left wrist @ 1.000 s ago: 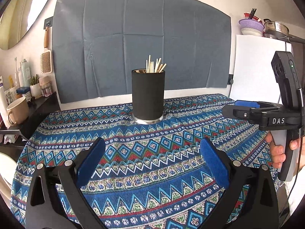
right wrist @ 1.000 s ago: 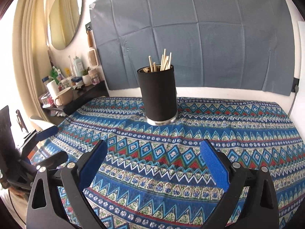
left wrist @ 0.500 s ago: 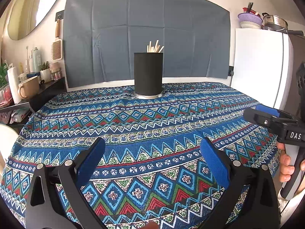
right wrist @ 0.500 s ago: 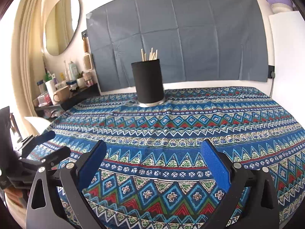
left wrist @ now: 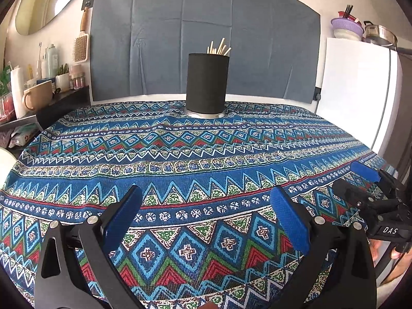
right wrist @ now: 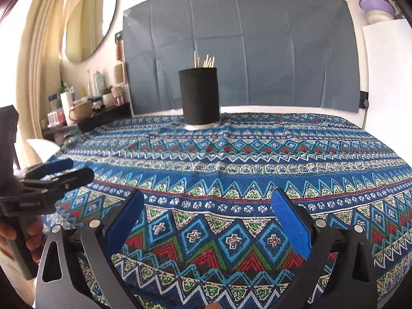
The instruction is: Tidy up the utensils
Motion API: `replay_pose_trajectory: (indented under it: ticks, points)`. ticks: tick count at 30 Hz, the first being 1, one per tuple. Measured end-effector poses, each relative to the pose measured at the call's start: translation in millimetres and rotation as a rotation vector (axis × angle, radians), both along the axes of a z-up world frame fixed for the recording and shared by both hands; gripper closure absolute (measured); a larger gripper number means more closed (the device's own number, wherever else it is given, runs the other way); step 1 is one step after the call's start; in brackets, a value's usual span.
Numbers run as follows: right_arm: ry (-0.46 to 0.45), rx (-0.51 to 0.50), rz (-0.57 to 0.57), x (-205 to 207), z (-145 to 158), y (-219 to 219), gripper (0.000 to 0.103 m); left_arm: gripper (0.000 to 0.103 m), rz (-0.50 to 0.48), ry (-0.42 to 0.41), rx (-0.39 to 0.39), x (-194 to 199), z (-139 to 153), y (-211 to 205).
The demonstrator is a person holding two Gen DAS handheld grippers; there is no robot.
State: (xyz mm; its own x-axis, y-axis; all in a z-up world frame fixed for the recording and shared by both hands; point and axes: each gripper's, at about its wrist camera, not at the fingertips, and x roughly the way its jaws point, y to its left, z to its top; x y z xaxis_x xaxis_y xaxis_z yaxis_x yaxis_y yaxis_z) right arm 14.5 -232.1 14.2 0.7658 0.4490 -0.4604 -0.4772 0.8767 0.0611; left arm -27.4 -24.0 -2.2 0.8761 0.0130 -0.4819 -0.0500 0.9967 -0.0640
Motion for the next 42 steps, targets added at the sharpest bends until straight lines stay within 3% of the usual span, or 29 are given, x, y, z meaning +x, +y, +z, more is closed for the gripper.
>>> replay_pose_trajectory:
  ticks: [3,10,19,30,42]
  points:
    - [-0.05,0.008,-0.031,-5.4,-2.8,0.3,0.008,0.006,-0.009,-0.032,0.006,-4.5,0.6,-1.3]
    - [-0.032,0.058,-0.05,-2.2,-3.5,-5.3,0.008,0.006,0.003,-0.038,-0.105,-4.2,0.0,14.7]
    - [-0.052,0.026,-0.063,-5.0,-4.3,-0.7,0.008,0.006,-0.009,-0.041,-0.074,-4.3,0.7,9.6]
    - [-0.041,0.02,-0.055,-2.9,-5.1,1.1,0.008,0.006,-0.001,-0.017,-0.104,-1.7,-0.1,16.0]
    - [-0.043,0.007,-0.056,-5.0,-5.7,2.3,0.008,0.006,-0.016,-0.036,-0.063,-3.8,1.2,11.1]
